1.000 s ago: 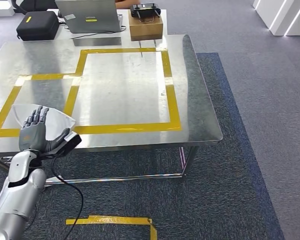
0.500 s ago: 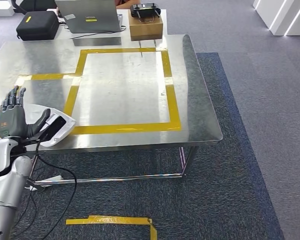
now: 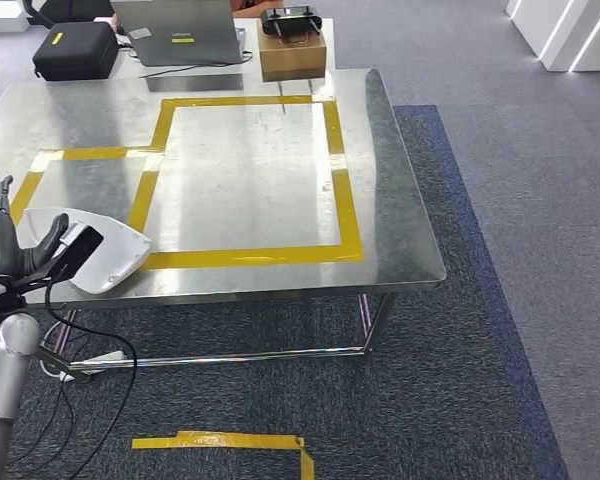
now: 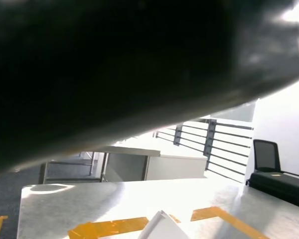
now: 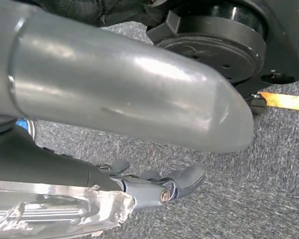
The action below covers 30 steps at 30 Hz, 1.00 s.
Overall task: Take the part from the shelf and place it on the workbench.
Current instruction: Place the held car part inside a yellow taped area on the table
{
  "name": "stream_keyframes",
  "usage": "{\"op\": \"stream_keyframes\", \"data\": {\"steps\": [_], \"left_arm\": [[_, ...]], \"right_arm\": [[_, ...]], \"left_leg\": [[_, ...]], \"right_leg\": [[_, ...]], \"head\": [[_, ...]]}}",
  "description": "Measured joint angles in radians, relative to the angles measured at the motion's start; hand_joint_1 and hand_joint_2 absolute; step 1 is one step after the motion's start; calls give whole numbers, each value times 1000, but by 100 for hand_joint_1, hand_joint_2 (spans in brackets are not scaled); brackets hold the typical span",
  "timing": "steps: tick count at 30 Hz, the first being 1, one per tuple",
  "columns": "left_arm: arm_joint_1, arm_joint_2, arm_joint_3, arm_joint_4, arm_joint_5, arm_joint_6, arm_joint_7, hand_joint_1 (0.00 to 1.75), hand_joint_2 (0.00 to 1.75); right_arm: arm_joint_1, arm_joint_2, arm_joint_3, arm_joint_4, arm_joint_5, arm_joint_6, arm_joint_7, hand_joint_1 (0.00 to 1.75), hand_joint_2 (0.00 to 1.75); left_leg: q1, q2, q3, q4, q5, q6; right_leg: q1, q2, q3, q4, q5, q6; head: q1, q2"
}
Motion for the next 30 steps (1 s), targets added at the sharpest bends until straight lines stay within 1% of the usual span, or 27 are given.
{"op": "stream_keyframes", "data": {"steps": [8, 13, 20, 22, 23, 24, 25, 26, 27, 28, 29, 30], "left_arm": [[56, 9, 34, -40, -44, -52, 28, 0, 0], [81, 16, 53, -68, -62, -70, 35, 0, 0], [104, 20, 74, -95, -74, -79, 43, 0, 0], [106, 20, 76, -101, -74, -80, 44, 0, 0], [106, 20, 77, -105, -75, -80, 45, 0, 0], [107, 20, 78, -107, -76, -80, 45, 0, 0], [109, 20, 79, -109, -76, -80, 46, 0, 0], [112, 21, 80, -110, -77, -81, 47, 0, 0], [116, 21, 82, -110, -78, -82, 48, 0, 0], [121, 21, 83, -110, -79, -83, 49, 0, 0], [126, 21, 85, -110, -80, -84, 50, 0, 0], [130, 20, 87, -110, -81, -84, 50, 0, 0]], "right_arm": [[-34, 0, -28, 23, 84, -23, -53, 0, 0], [-56, 0, -49, 39, 124, -42, -78, 0, 0], [-68, 0, -60, 51, 138, -54, -82, 0, 0], [-69, 0, -61, 53, 139, -54, -82, 0, 0], [-71, 0, -63, 54, 140, -54, -82, 0, 0], [-72, 0, -64, 55, 140, -55, -82, 0, 0], [-74, 0, -66, 56, 141, -55, -82, 0, 0], [-76, 0, -67, 57, 142, -55, -82, 0, 0], [-77, 0, -68, 58, 143, -55, -82, 0, 0], [-78, 0, -68, 59, 145, -54, -82, 0, 0], [-78, 0, -70, 60, 147, -53, -82, 0, 0], [-78, 0, -72, 61, 149, -53, -82, 0, 0]], "left_leg": [[-1, 0, 0, 0, 0, 0], [-4, 0, 0, 1, -2, 3], [-11, 0, 0, 4, -5, 15], [-7, 1, 4, -4, 0, 21], [-4, 2, 6, -10, 3, 25], [-1, 3, 8, -15, 5, 28], [1, 3, 9, -16, 6, 29], [1, 2, 8, -16, 5, 30], [1, 0, 7, -16, 5, 30], [1, -3, 7, -16, 5, 29], [1, -8, 7, -15, 5, 28], [2, -16, 8, -15, 5, 26]], "right_leg": [[-1, 0, 0, 0, 0, 0], [-4, 0, 0, -1, 0, 2], [-11, 0, 2, -3, 0, 13], [-10, -2, 0, -1, -4, 18], [-10, -5, -8, 15, -18, 22], [-10, -9, -25, 51, -41, 26], [-11, -14, -53, 108, -74, 29], [-12, -16, -85, 176, -109, 32], [-14, -17, -115, 238, -133, 33], [-15, -17, -133, 275, -141, 34], [-16, -17, -131, 271, -127, 34], [-17, -14, -108, 226, -96, 33]], "head": [[0, 0], [0, 0], [0, 0], [0, 0], [2, 0], [4, 0], [6, 0], [8, 0], [8, 0], [8, 0], [8, 0], [8, 0]]}}
